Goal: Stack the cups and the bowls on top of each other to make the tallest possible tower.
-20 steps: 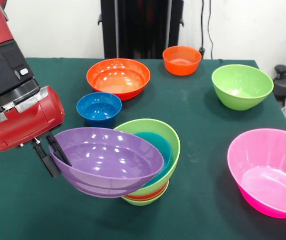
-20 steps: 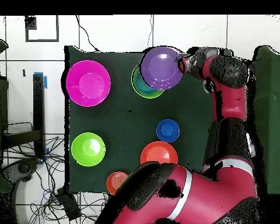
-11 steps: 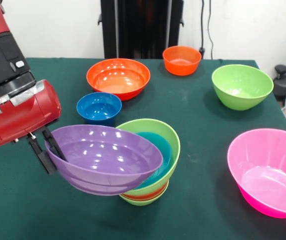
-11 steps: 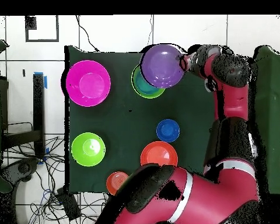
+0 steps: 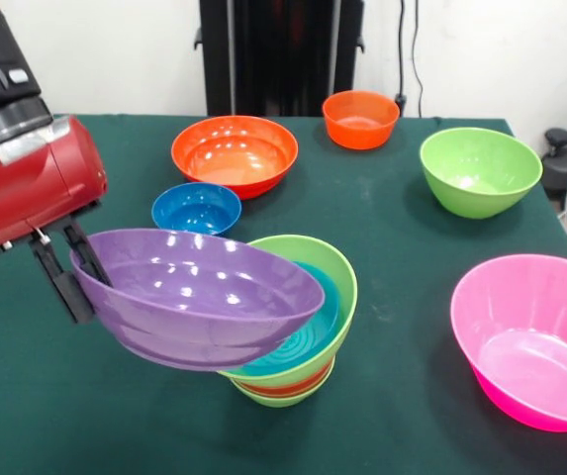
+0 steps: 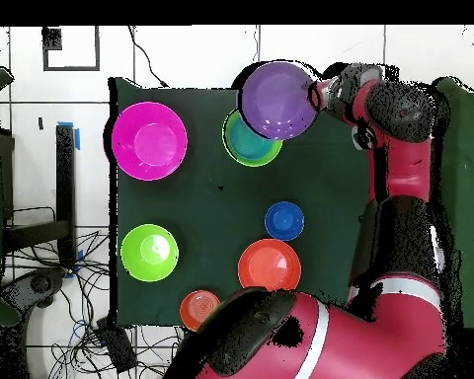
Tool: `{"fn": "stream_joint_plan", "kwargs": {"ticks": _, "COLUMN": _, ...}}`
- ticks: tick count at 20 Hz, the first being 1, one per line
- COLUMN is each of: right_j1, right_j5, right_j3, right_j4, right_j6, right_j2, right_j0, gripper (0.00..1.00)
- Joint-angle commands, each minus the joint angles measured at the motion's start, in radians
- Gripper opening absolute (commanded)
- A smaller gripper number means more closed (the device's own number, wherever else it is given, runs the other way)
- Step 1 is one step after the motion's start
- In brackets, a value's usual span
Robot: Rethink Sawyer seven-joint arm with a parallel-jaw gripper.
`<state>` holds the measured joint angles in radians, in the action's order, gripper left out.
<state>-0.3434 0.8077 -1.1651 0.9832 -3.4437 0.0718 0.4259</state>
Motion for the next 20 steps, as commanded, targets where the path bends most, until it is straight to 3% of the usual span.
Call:
{"fn": "stream_joint_plan", "kwargs": {"ticks": 1, "right_j1": -0.026, "right_j5": 0.038, "right_j3": -0.058, "right_j4": 0.027, "right_j6": -0.131, "right_j2": -0.118, "right_j0": -0.026, "gripper": 0.0}}
{"fn": "stream_joint_plan", "kwargs": {"ticks": 20, "right_j1": -0.004, "right_j5": 0.038, "right_j3": -0.002, "right_j4": 0.023, "right_j6": -0.196, "right_j2": -0.118, "right_j0": -0.059, "gripper": 0.0}}
